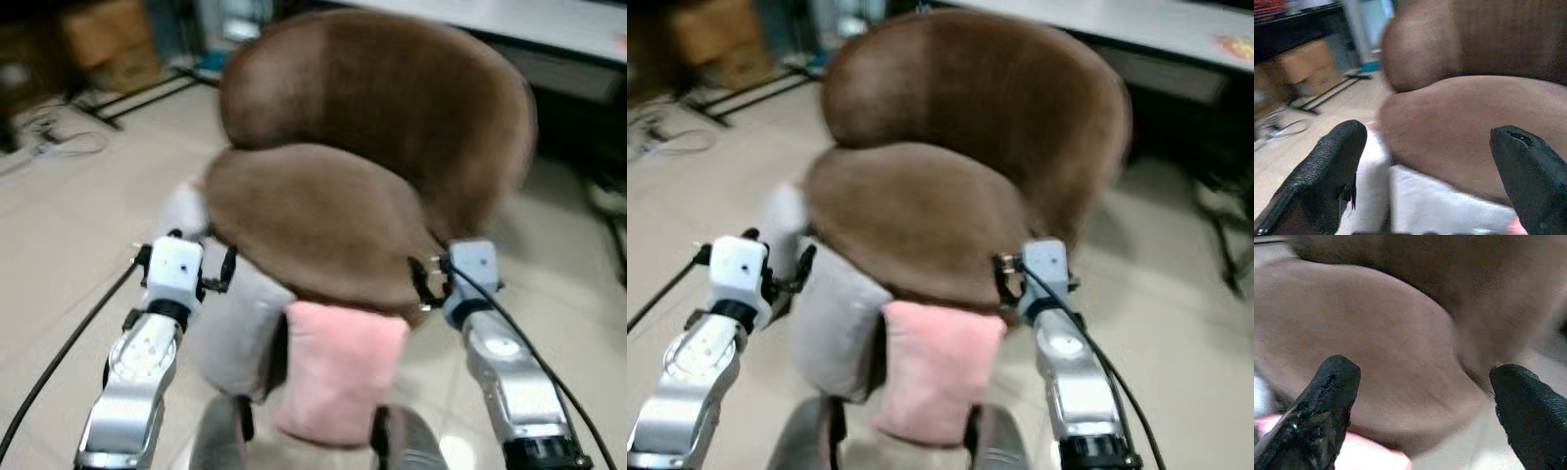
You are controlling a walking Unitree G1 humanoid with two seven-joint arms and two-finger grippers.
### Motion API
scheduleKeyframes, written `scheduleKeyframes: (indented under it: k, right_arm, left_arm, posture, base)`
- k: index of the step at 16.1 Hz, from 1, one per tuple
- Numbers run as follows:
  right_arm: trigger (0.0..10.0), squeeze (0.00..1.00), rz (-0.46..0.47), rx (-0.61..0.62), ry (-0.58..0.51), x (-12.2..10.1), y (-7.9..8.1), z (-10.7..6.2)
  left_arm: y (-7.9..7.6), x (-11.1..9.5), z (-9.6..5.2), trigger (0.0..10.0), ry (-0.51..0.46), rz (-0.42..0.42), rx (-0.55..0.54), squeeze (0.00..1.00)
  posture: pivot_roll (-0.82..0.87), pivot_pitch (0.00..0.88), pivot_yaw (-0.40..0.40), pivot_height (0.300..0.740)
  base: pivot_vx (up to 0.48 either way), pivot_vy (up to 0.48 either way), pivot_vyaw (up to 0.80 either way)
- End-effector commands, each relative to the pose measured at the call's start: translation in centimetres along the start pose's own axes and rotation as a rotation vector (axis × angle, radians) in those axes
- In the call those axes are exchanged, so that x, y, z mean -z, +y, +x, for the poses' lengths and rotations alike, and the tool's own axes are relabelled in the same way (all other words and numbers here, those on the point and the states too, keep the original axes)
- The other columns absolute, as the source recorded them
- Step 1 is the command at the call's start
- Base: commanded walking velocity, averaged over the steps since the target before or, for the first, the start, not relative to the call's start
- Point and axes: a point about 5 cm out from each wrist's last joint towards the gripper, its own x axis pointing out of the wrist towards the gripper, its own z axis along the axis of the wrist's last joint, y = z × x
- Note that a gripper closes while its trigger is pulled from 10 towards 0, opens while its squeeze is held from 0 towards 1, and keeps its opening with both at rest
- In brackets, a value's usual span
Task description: Move the pillow to the sofa from floor
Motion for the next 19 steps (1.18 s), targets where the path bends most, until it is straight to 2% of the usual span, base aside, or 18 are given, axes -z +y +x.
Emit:
scheduleKeyframes:
  k: [1,3,6,7,10,12,15,19]
  right_arm:
    - [10.0,0.00,-0.006,-0.066,-0.026,-0.8,1.4,0.2]
    - [10.0,0.00,-0.034,-0.114,-0.018,-0.5,1.5,-0.1]
    - [10.0,0.00,-0.094,-0.130,0.012,0.4,0.4,-0.1]
    - [10.0,0.00,-0.052,-0.117,0.017,0.4,0.1,0.0]
    - [10.0,0.00,-0.044,-0.086,0.014,0.2,-0.7,0.3]
    - [10.0,0.00,-0.038,-0.084,0.051,0.7,-0.8,0.5]
    - [10.0,0.00,-0.071,-0.074,0.120,1.9,-0.8,0.7]
    - [10.0,0.00,-0.087,-0.093,0.153,2.5,-0.6,0.7]
  left_arm:
    - [0.8,0.2,-0.2,10.0,0.010,0.019,-0.029,0.00]
    - [0.8,0.2,-0.2,10.0,0.008,0.021,-0.029,0.00]
    - [0.9,0.3,-0.1,10.0,0.014,0.041,-0.030,0.00]
    - [0.8,0.3,-0.1,10.0,0.018,0.047,-0.029,0.00]
    - [0.7,0.4,0.0,10.0,0.017,0.045,-0.024,0.00]
    - [0.6,0.5,0.0,10.0,0.020,0.051,-0.023,0.00]
    - [0.5,0.7,-0.1,10.0,0.030,0.067,-0.002,0.00]
    - [0.4,0.8,-0.3,10.0,0.037,0.077,0.034,0.00]
  posture:
    - [-0.02,0.000,-0.041,0.595]
    - [-0.02,0.000,-0.041,0.595]
    - [-0.02,0.000,-0.041,0.595]
    - [-0.02,0.000,-0.041,0.595]
    - [-0.02,0.000,-0.045,0.595]
    - [-0.02,0.000,-0.045,0.595]
    - [-0.01,0.000,-0.052,0.565]
    - [0.00,0.000,-0.061,0.525]
  base:
    - [0.307,0.000,0.80]
    - [0.311,0.000,0.80]
    - [0.281,0.000,0.80]
    - [0.000,0.000,0.00]
    - [0.000,0.000,0.00]
    - [0.000,0.000,0.00]
    - [0.000,0.000,0.00]
    - [0.000,0.000,0.00]
